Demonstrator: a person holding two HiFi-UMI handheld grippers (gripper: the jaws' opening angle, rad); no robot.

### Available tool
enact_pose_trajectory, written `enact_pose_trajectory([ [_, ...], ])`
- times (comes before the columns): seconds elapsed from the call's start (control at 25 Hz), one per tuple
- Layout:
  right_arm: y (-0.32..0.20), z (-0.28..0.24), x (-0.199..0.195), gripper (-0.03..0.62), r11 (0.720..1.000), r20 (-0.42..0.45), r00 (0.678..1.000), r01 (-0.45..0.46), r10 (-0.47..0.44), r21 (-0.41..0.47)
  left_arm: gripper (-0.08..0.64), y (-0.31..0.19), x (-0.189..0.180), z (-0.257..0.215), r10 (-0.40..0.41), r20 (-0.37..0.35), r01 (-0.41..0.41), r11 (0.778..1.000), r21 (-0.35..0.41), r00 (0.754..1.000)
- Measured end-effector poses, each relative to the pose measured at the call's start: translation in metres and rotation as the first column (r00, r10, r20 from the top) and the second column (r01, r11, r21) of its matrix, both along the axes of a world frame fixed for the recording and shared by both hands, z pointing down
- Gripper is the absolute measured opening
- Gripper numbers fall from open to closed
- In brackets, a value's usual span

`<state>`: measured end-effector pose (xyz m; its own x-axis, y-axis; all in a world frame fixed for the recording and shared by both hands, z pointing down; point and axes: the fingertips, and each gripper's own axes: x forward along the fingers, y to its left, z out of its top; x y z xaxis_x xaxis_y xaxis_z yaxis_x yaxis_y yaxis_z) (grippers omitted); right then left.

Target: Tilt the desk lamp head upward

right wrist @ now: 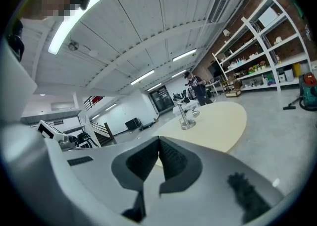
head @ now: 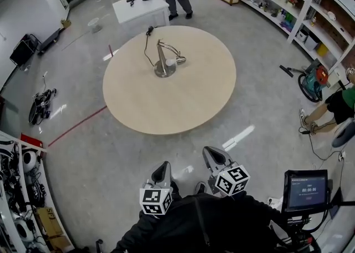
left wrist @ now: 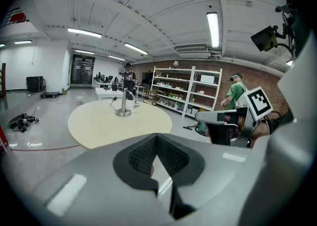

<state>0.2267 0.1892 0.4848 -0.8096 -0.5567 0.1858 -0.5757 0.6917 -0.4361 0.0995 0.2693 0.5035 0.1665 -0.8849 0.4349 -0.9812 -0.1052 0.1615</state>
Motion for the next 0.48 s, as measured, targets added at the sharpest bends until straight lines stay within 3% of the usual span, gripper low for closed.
enact_pose_trajectory([
  [0.28,-0.036,0.004,-0.008,-0.006,0.997,-0.041,0.996,-0.078,0.079,0.022,0.006,-0.046,-0.014,0.008,0.065,-0.032,-0.064,0.998,0.027,0.997],
  [0.48,-0.055,-0.01,-0.036,-0.006,0.993,-0.069,0.99,-0.122,0.122,0.008,0.006,-0.07,-0.047,-0.004,0.098,-0.064,-0.097,0.995,0.024,0.993],
])
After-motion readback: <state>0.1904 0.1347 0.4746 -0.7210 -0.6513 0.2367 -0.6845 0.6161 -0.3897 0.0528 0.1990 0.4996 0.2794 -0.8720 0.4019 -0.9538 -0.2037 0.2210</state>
